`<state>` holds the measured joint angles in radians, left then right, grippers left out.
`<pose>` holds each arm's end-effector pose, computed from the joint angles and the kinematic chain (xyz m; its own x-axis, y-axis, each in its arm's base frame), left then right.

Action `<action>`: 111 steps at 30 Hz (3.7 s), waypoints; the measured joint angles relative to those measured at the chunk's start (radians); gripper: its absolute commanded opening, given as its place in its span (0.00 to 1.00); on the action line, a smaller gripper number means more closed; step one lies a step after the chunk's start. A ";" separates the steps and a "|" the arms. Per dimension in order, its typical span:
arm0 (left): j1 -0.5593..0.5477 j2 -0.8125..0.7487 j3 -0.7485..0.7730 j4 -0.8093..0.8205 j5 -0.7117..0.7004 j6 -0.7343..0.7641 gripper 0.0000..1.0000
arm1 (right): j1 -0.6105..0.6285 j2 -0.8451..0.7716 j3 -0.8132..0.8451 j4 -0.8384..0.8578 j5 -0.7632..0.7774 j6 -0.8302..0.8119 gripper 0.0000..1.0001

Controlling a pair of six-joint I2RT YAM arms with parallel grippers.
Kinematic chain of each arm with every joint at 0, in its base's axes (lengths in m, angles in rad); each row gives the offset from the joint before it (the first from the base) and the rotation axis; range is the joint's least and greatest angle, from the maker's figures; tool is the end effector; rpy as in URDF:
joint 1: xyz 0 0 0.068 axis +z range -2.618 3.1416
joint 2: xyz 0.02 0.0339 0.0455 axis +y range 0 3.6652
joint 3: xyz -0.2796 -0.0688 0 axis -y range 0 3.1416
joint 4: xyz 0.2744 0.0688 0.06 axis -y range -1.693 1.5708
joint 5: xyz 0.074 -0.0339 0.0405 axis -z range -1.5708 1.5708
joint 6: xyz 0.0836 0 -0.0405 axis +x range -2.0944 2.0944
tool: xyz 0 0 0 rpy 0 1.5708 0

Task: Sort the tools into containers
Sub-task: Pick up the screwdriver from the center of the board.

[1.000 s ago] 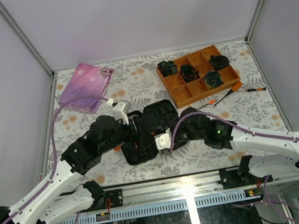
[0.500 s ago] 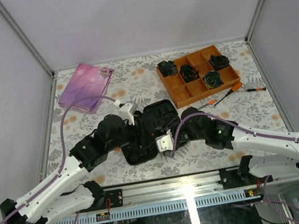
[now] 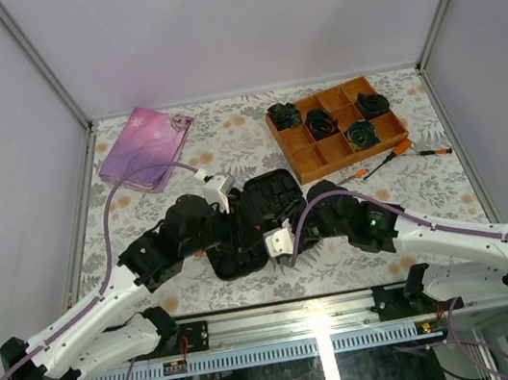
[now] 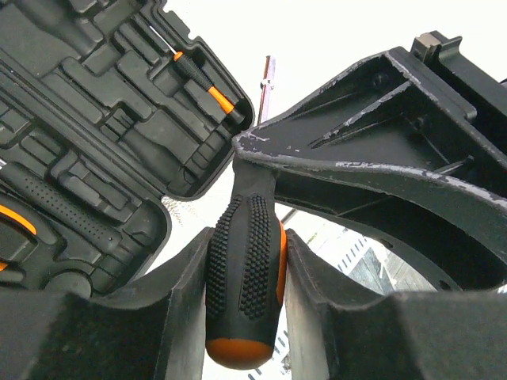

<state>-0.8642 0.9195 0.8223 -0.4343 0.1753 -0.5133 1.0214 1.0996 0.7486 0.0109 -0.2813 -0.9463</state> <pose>0.1604 -0.2104 0.2897 -0.7023 0.0780 -0.7075 0.5759 0.6466 -0.5003 0.1457 0.2823 0.2731 0.6737 -0.3922 -0.6263 -0.7003 -0.0680 -0.7106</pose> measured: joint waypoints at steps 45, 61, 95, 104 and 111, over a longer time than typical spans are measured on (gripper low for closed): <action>0.000 -0.325 -0.186 0.102 -0.370 0.021 0.00 | 0.003 0.045 -0.161 0.555 0.457 2.041 0.84; 0.000 -0.315 -0.235 0.223 -0.347 0.033 0.00 | 0.003 0.174 -0.174 0.654 0.569 2.482 0.71; 0.000 -0.340 -0.247 0.239 -0.314 0.020 0.62 | 0.001 0.279 -0.100 0.655 0.524 2.304 0.00; 0.000 -0.412 -0.220 0.177 -0.332 -0.002 0.66 | 0.000 0.193 0.049 0.209 0.578 1.909 0.02; 0.000 -0.411 -0.166 0.168 -0.354 -0.025 0.67 | 0.000 0.156 0.085 0.076 0.410 1.692 0.04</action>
<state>-0.8642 0.5087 0.6567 -0.2661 -0.1783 -0.5381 1.0210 1.2552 0.8337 0.0872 0.1284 0.7460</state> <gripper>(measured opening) 0.666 0.344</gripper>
